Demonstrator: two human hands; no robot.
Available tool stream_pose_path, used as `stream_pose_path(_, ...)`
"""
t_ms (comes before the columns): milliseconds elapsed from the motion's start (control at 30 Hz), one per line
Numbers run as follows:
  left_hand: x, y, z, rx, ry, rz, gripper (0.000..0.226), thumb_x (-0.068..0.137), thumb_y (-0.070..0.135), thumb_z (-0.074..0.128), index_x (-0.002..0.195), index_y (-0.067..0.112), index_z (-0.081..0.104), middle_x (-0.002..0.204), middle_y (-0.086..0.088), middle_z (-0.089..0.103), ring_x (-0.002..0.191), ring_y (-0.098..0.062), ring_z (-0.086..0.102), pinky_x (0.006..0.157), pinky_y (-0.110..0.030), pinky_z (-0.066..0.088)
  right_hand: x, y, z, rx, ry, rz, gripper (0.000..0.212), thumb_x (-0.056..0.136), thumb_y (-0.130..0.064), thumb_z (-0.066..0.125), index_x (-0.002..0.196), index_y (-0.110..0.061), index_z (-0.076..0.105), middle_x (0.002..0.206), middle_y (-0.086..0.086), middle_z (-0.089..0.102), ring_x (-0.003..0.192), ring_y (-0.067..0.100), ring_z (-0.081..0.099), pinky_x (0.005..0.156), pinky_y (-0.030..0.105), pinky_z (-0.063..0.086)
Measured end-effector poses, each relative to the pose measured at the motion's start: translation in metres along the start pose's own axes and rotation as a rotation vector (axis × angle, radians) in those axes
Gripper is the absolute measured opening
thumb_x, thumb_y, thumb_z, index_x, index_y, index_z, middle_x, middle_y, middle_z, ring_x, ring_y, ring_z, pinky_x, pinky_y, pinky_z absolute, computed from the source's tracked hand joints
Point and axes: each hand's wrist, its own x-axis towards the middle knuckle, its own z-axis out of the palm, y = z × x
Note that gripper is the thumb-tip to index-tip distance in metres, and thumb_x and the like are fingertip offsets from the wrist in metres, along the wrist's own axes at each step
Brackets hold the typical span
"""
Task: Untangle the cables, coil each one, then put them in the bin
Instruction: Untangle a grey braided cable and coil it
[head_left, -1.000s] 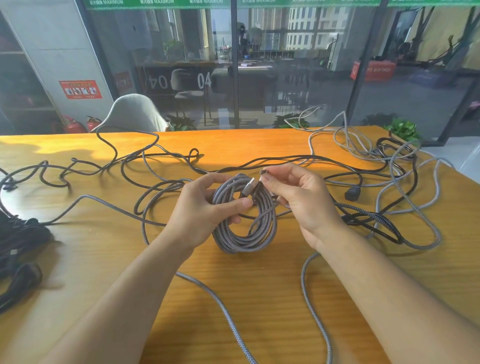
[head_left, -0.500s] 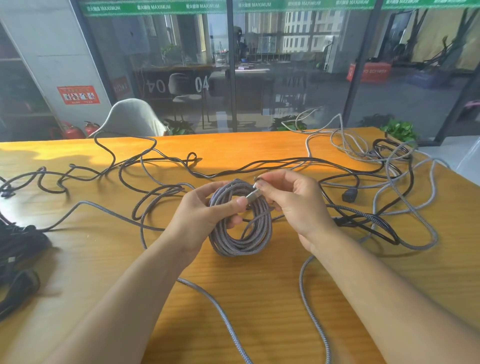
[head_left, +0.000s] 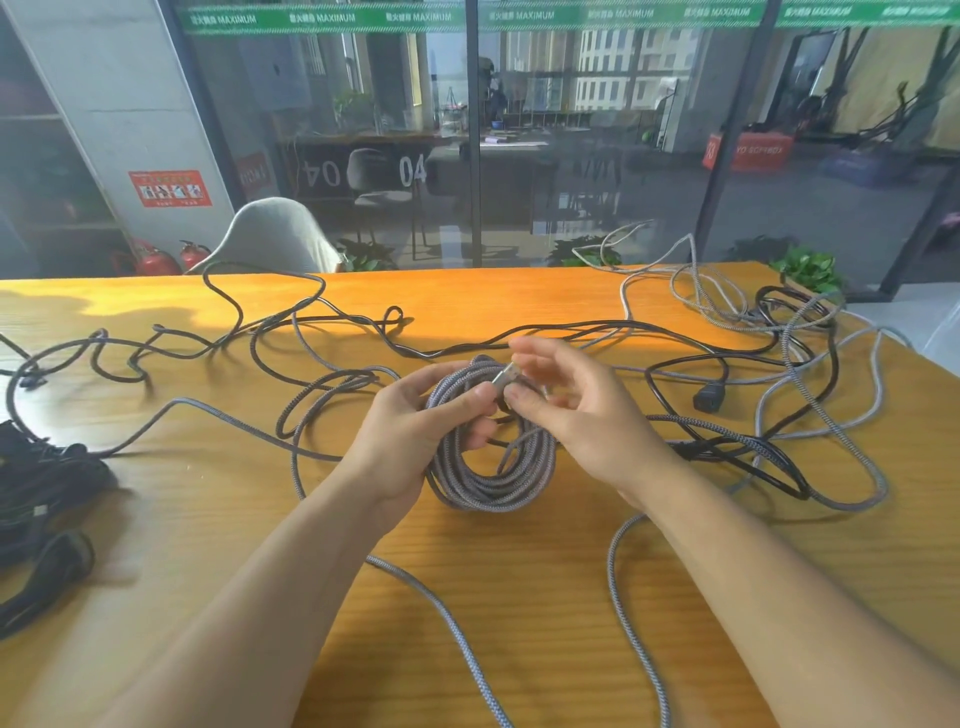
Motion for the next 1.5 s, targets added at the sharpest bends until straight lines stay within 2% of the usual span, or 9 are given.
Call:
stream_pose_path(200, 0.002, -0.002, -0.006, 0.009, 0.041, 0.032, 0.036, 0.088, 0.023, 0.079, 0.121, 0.011, 0.074, 0.094, -0.01, 0.074, 0.081, -0.023, 0.071, 0.074, -0.028, 0.059, 0.001, -0.002, -0.002, 0.262, -0.136, 0.212, 0.033, 0.1, -0.027, 0.069, 0.132, -0.021, 0.066, 0.117, 0.01, 0.077, 0.108, 0.026, 0.074, 0.099, 0.045, 0.058)
stream_pose_path(333, 0.001, -0.003, -0.002, 0.054, 0.029, 0.07, 0.035, 0.09, 0.027, 0.077, 0.123, 0.014, 0.074, 0.11, -0.012, 0.077, 0.093, -0.028, 0.074, 0.078, -0.029, 0.059, -0.001, -0.001, -0.003, 0.51, -0.156, 0.269, 0.044, 0.092, -0.024, 0.072, 0.134, -0.013, 0.064, 0.125, 0.018, 0.072, 0.109, 0.034, 0.073, 0.103, 0.051, 0.053)
stream_pose_path(533, -0.003, 0.0, 0.004, 0.065, -0.026, 0.133, 0.029, 0.097, 0.034, 0.066, 0.12, 0.018, 0.076, 0.096, -0.012, 0.074, 0.083, -0.025, 0.068, 0.079, -0.033, 0.061, 0.0, -0.004, 0.004, 0.929, -0.162, 0.328, 0.052, 0.095, -0.012, 0.064, 0.145, -0.004, 0.055, 0.119, 0.012, 0.072, 0.092, 0.02, 0.073, 0.076, 0.027, 0.06)
stream_pose_path(800, -0.002, 0.0, 0.009, 0.05, -0.009, 0.199, 0.031, 0.111, 0.03, 0.046, 0.13, 0.014, 0.064, 0.12, -0.02, 0.069, 0.097, -0.03, 0.07, 0.077, -0.043, 0.062, 0.0, -0.005, 0.005, 0.947, -0.152, 0.326, 0.054, 0.097, -0.007, 0.062, 0.149, -0.003, 0.048, 0.109, 0.012, 0.069, 0.085, 0.017, 0.067, 0.074, 0.028, 0.058)
stream_pose_path(1000, -0.005, -0.005, 0.013, 0.096, -0.07, 0.154, 0.03, 0.114, 0.023, 0.036, 0.126, 0.011, 0.061, 0.105, -0.011, 0.069, 0.085, -0.027, 0.067, 0.066, -0.039, 0.06, -0.005, -0.005, 0.009, 0.729, -0.021, 0.325, 0.052, 0.09, 0.007, 0.07, 0.137, -0.011, 0.057, 0.1, 0.011, 0.074, 0.081, 0.023, 0.07, 0.078, 0.035, 0.057)
stream_pose_path(1133, -0.007, -0.005, 0.016, 0.17, -0.063, 0.186, 0.028, 0.114, 0.026, 0.036, 0.127, 0.017, 0.06, 0.095, 0.001, 0.07, 0.075, -0.019, 0.067, 0.062, -0.036, 0.057, -0.006, -0.007, 0.014, 0.603, 0.062, 0.27, 0.043, 0.088, -0.007, 0.081, 0.126, -0.015, 0.061, 0.103, 0.009, 0.073, 0.082, 0.024, 0.072, 0.079, 0.037, 0.057)
stream_pose_path(1300, -0.008, -0.004, 0.017, 0.312, -0.026, 0.282, 0.03, 0.101, 0.042, 0.055, 0.127, 0.027, 0.06, 0.066, -0.006, 0.061, 0.058, -0.024, 0.059, 0.058, -0.034, 0.05, -0.01, -0.013, 0.016, 0.597, 0.072, 0.223, 0.038, 0.092, -0.015, 0.078, 0.126, -0.012, 0.061, 0.096, 0.01, 0.071, 0.074, 0.022, 0.069, 0.067, 0.029, 0.057)
stream_pose_path(1433, -0.006, -0.005, 0.017, 0.115, 0.067, 0.262, 0.02, 0.103, 0.033, 0.062, 0.116, 0.02, 0.07, 0.067, -0.003, 0.046, 0.051, -0.017, 0.034, 0.047, -0.031, 0.032, -0.012, -0.016, 0.027, 0.733, -0.036, 0.232, 0.039, 0.098, -0.018, 0.07, 0.134, -0.012, 0.058, 0.089, 0.004, 0.064, 0.067, 0.02, 0.059, 0.063, 0.03, 0.051)
stream_pose_path(1500, -0.006, -0.005, 0.016, 0.069, 0.089, 0.24, 0.019, 0.102, 0.031, 0.063, 0.113, 0.018, 0.072, 0.072, -0.006, 0.044, 0.052, -0.017, 0.029, 0.047, -0.031, 0.026, -0.01, -0.017, 0.026, 0.695, -0.068, 0.239, 0.032, 0.101, -0.024, 0.066, 0.133, -0.016, 0.063, 0.093, 0.0, 0.066, 0.074, 0.019, 0.062, 0.07, 0.031, 0.052)
